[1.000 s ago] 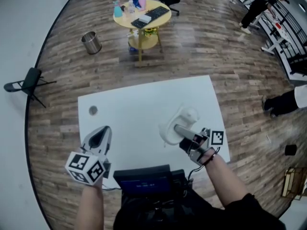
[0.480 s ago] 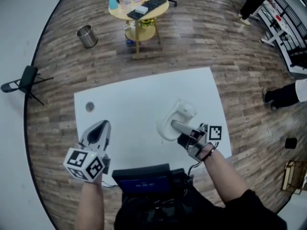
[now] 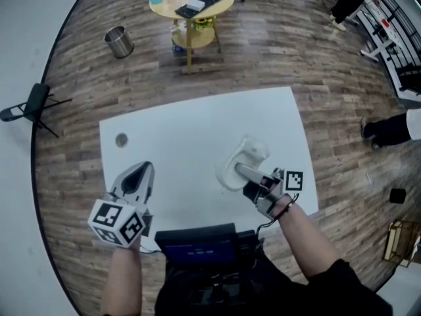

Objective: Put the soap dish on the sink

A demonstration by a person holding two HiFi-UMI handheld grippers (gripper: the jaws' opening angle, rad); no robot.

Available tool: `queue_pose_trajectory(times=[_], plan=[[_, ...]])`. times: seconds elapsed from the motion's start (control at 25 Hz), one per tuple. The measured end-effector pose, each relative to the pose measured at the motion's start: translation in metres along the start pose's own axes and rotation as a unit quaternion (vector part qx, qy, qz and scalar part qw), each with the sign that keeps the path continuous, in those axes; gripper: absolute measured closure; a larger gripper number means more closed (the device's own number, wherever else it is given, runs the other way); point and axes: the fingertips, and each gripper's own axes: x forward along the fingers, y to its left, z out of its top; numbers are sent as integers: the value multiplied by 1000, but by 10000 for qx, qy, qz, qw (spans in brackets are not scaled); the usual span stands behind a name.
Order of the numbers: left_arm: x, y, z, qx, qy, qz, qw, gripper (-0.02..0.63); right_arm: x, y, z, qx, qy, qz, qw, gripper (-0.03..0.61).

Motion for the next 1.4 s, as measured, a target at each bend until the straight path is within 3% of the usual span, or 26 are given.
queue_pose_trajectory(times=[0.44,1.4], plan=[[10,-6,-6,-35,1,-120,9999,604,-2,-25,-11,-40,182,-304,9994,416],[34,-9,-24,47,329,-206,9992,604,1,-64,-14,376,143,-416,9983,416]])
